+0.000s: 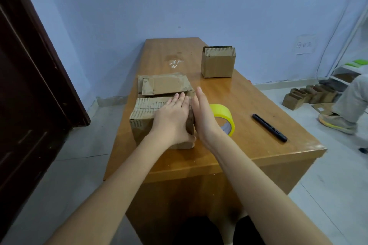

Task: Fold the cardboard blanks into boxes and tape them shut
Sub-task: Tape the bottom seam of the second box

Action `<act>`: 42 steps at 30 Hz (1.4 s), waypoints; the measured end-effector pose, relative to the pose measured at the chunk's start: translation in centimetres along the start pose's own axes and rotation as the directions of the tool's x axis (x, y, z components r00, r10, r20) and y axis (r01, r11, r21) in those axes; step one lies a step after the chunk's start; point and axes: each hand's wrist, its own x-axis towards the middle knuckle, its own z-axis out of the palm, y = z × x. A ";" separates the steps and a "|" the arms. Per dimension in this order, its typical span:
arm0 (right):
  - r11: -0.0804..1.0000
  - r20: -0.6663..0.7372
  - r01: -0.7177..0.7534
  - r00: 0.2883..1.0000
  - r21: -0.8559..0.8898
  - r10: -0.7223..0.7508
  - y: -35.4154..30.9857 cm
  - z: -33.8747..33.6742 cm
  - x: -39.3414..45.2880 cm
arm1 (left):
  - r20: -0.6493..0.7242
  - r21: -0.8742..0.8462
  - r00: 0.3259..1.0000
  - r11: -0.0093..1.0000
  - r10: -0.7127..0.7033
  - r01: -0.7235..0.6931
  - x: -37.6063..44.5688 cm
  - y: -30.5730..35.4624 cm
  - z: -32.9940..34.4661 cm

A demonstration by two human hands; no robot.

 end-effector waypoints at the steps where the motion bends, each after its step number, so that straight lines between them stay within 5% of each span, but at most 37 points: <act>1: 0.997 0.009 0.002 1.000 0.072 -0.003 -0.3 0.1 -0.1 | 0.006 0.011 1.000 1.000 -0.001 0.001 0.0 0.0 0.0; 7: 0.977 -0.075 -0.033 0.996 0.211 0.050 -1.7 -0.8 -1.1 | -0.015 0.041 1.000 0.999 0.001 -0.001 -0.2 0.1 -0.1; 10: 0.961 -0.143 0.083 0.989 0.265 -0.046 -3.4 -3.7 -1.2 | -0.032 0.051 0.999 0.998 0.027 -0.026 -0.4 -0.2 0.0; 11: 0.968 -0.157 0.109 0.985 0.225 -0.074 -3.7 -5.1 -0.9 | -0.036 0.049 0.999 0.998 0.029 -0.027 -0.4 -0.2 0.0; 13: 0.965 -0.237 0.076 0.962 -0.251 -0.138 -3.3 -8.9 -0.2 | -0.038 0.055 0.999 0.998 0.027 -0.025 -0.6 -0.1 0.0; 15: 0.613 -0.292 -0.154 0.948 -0.775 -0.130 -1.2 -13.4 0.5 | -0.041 0.063 0.999 0.998 0.025 -0.022 -0.6 0.0 -0.1; 18: 0.094 -0.446 -0.451 0.892 -0.887 0.071 2.1 -17.9 0.2 | -0.043 0.061 0.999 0.998 0.021 -0.018 -0.6 0.1 -0.2; 23: -0.105 -0.402 -0.398 0.916 -0.911 0.014 4.4 -18.6 -0.8 | -0.029 0.054 0.999 0.998 0.017 -0.016 -0.6 0.1 -0.3; 26: 0.031 -0.384 -0.383 0.917 -0.923 -0.109 3.7 -17.9 -1.0 | -0.010 0.035 1.000 0.999 0.026 -0.026 -0.6 0.0 -0.5; 30: 0.523 -0.392 -0.245 0.900 -0.816 -0.191 0.7 -15.4 -1.8 | 0.013 0.006 0.999 0.999 0.035 -0.035 -0.5 -0.2 -0.7; 34: 0.878 -0.286 -0.140 0.958 -0.458 0.004 -3.3 -11.4 -3.0 | 0.010 0.008 0.999 0.999 0.036 -0.036 -0.6 -0.2 -0.7; 37: 0.913 -0.104 -0.161 0.986 -0.374 0.131 -4.8 -8.7 -3.9 | 0.007 0.016 0.999 0.999 0.036 -0.036 -0.6 -0.2 -0.7; 42: 0.722 -0.070 -0.112 0.994 -0.683 0.088 -3.8 -6.8 -3.7 | 0.004 0.016 1.000 1.000 0.023 -0.023 -0.6 -0.1 -0.7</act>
